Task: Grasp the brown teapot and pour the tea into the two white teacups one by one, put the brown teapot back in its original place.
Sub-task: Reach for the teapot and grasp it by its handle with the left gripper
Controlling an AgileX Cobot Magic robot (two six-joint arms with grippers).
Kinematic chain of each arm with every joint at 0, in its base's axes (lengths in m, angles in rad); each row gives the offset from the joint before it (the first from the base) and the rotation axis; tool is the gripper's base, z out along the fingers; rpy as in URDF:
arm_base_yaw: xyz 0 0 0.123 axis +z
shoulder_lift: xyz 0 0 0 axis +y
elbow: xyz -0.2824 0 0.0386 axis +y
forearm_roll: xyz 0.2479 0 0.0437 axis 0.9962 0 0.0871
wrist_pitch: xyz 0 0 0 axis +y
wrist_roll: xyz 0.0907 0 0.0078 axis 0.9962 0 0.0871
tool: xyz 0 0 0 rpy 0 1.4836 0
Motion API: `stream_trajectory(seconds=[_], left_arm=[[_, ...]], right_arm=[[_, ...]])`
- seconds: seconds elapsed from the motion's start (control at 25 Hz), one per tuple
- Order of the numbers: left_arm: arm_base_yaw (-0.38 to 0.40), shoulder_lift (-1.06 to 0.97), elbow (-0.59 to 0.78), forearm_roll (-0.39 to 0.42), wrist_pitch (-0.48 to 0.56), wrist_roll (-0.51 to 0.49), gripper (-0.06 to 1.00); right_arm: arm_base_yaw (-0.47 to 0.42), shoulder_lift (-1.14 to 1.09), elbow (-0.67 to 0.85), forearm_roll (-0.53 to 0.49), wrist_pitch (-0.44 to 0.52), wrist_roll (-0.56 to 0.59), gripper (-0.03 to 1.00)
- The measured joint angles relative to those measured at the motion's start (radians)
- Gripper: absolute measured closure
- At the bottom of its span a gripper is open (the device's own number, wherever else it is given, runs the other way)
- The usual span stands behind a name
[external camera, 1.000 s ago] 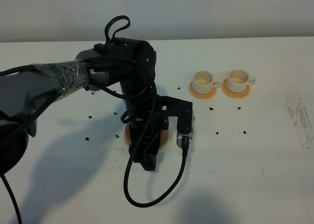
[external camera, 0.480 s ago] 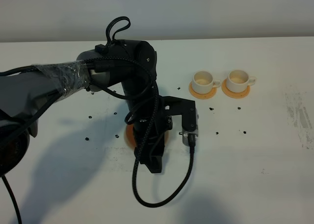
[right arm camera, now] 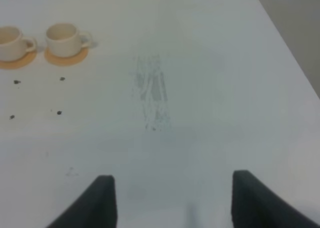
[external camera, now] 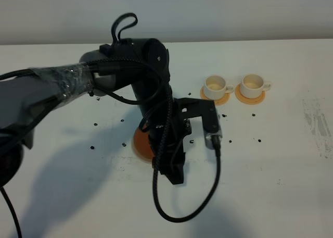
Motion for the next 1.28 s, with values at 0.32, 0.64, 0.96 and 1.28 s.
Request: stream_trajectory(seconds=[0.32, 0.64, 0.96, 1.28], left_arm=[[-0.090, -0.132, 0.000, 0.286, 0.001, -0.511, 0.34], [-0.103, -0.192, 0.000, 0.315, 0.001, -0.954, 0.34], [-0.105, -0.203, 0.010, 0.389, 0.001, -1.027, 0.34], [-0.105, -0.236, 0.012, 0.452, -0.005, -1.026, 0.41]], right_arm=[[0.000, 0.000, 0.000, 0.000, 0.000, 0.000, 0.44], [0.000, 0.000, 0.000, 0.000, 0.000, 0.000, 0.44], [0.000, 0.000, 0.000, 0.000, 0.000, 0.000, 0.44], [0.000, 0.000, 0.000, 0.000, 0.000, 0.000, 0.44]])
